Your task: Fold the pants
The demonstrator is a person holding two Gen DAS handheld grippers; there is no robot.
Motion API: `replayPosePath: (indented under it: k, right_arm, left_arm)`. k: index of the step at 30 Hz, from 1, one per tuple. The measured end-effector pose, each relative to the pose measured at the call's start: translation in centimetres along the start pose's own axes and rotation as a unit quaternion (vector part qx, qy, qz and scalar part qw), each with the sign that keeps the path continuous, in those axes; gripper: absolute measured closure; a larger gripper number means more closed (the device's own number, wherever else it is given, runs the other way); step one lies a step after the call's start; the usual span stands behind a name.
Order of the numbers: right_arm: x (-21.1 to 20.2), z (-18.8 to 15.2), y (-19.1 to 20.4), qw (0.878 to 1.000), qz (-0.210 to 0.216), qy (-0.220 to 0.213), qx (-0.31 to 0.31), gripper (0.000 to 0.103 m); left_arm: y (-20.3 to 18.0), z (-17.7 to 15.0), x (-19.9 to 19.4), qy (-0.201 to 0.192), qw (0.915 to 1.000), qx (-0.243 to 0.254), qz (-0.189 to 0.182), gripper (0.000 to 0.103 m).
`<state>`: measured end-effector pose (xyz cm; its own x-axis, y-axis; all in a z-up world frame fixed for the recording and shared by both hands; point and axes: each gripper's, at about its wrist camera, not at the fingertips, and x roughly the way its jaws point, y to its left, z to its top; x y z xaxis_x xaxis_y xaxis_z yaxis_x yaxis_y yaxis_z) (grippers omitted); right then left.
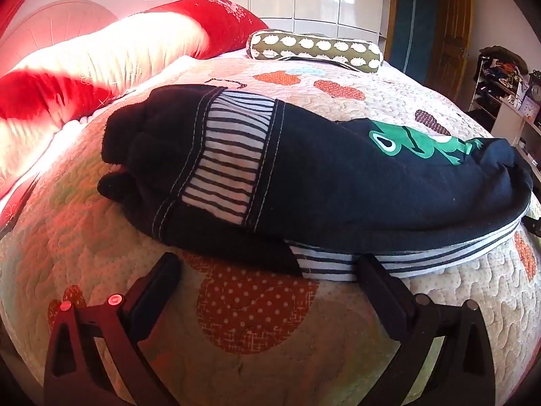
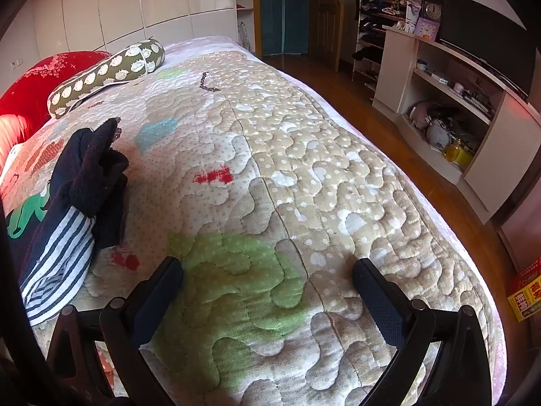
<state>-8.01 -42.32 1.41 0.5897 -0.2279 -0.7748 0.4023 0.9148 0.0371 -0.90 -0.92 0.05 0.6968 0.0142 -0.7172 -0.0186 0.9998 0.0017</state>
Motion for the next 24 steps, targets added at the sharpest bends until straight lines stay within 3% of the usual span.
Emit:
replayPosePath:
  k: [24]
  right_arm:
    - [-0.38, -0.43, -0.06, 1.0, 0.007, -0.011, 0.004, 0.0]
  left_arm:
    - [0.12, -0.19, -0.19, -0.01, 0.9999, -0.009, -0.011, 0.0]
